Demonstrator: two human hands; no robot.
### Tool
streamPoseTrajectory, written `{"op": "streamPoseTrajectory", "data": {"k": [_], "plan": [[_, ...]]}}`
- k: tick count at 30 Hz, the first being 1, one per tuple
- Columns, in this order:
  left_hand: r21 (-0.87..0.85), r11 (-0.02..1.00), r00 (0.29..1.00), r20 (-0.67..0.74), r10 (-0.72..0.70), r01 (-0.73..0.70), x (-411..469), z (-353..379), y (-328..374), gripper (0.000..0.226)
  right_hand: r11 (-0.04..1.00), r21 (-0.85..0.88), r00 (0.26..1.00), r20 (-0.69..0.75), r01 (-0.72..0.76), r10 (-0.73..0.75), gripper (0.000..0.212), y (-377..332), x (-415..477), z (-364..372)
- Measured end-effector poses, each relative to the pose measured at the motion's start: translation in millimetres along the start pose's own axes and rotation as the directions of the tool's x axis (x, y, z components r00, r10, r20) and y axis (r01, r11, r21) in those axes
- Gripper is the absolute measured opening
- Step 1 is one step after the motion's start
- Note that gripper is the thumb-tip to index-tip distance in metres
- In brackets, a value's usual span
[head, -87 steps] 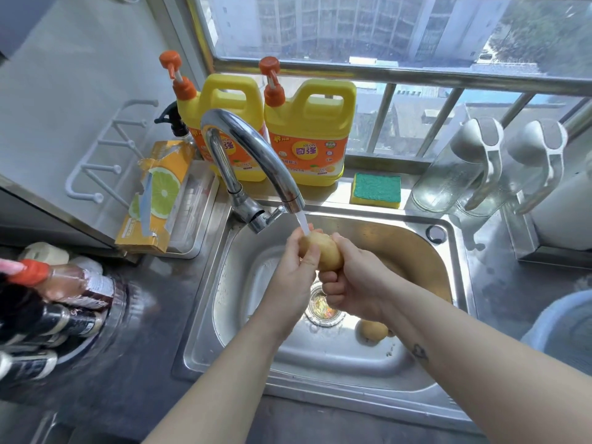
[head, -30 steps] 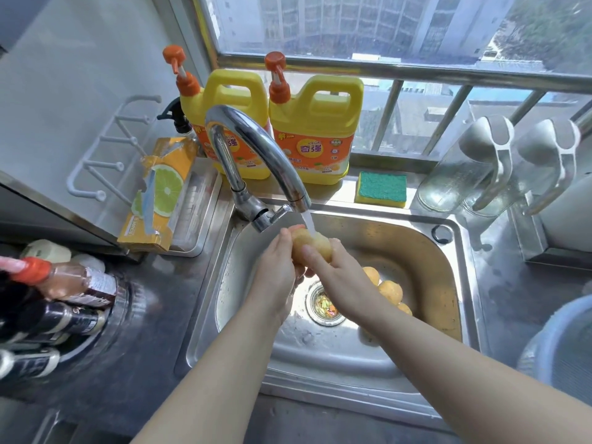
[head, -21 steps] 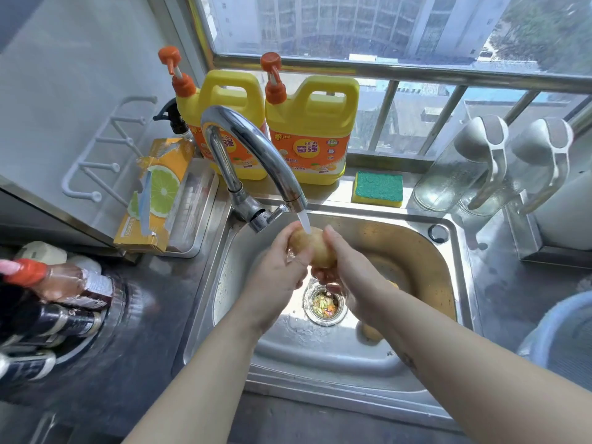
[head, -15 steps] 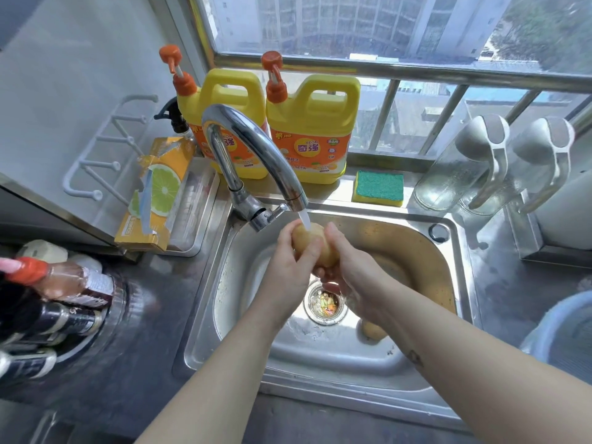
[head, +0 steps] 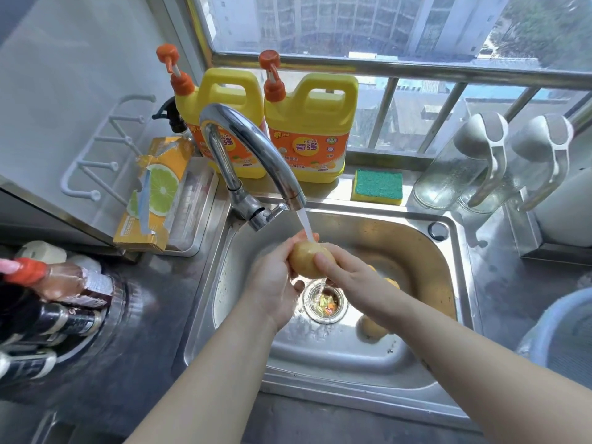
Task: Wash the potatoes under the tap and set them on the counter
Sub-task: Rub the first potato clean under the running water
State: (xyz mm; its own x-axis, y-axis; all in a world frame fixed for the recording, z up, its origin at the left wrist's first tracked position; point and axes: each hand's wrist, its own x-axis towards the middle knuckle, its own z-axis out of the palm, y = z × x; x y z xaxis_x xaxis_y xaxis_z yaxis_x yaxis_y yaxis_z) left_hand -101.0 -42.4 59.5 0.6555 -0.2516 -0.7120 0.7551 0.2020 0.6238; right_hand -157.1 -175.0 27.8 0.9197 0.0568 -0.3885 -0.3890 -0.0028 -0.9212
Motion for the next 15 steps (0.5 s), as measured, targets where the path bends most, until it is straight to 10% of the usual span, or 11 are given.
{"op": "streamPoseTrajectory", "data": {"k": [7,15], "plan": [[0.14,0.97,0.975,-0.071,0.209,-0.198,4,13,-1,0.025,0.945,-0.325,0.996,-0.071,0.026,-0.052,0.047,-1,2,1],[-0.182,0.971,0.961,0.199,0.19,-0.154,4,-4,-9,0.04,0.995,-0.092,0.989,-0.14,0.043,-0.056,0.05,2,5,-1]]}}
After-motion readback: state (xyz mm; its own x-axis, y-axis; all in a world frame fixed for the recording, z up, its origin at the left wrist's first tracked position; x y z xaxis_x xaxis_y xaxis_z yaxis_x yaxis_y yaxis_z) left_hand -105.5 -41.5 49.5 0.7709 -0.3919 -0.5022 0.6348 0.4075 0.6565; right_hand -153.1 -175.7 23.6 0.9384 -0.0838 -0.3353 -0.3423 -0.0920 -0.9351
